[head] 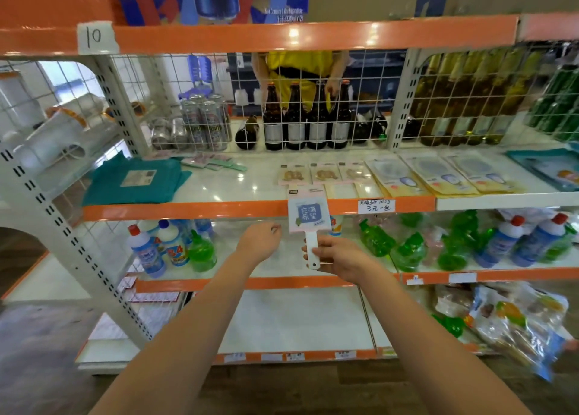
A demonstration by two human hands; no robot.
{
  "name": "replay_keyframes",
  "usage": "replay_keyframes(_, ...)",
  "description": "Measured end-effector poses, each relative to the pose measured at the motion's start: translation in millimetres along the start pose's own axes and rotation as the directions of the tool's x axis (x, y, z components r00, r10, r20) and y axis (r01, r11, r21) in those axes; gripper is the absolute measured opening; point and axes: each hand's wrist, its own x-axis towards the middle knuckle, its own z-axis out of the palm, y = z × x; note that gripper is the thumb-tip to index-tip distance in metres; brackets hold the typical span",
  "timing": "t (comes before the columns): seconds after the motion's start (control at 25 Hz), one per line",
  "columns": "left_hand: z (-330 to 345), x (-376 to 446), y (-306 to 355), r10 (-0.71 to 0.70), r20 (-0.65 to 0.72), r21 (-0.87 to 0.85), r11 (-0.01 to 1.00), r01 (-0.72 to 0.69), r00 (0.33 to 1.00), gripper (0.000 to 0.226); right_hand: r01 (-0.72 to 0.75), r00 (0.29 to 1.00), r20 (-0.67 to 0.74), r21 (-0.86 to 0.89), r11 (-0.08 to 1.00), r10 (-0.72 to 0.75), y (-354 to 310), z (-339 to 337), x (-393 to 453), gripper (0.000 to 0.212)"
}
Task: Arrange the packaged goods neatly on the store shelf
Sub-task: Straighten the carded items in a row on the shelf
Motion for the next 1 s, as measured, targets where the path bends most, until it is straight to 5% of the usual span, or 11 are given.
replay_keyframes(0.36,-27,85,-1,-0.030,0.084,0.043,0.999,0.026,0.996,0.034,0.000,1.000,-0.021,0.006,1.000,0.001,-39,2,62,0.022)
replay_keyframes(0.56,-62,137,7,-0.010,0.068,-0.199,0.980,0.024,0.998,0.032,0.027,0.999,-0.025,0.027,0.999,-0.026,-82,4,103,0.021)
replay_keyframes(0.76,-78,184,13,-0.145,0.222,-0.657,0.709,0.258,0.964,0.019,0.079,0.997,0.002,0.089,0.993,-0.080,-109,9,139,0.024)
replay_keyframes(1.0,-63,217,2,-0.143,0.317,-0.766,0.544,0.342,0.937,0.015,0.033,0.999,-0.003,0.019,0.999,-0.032,-108,2,168,0.020)
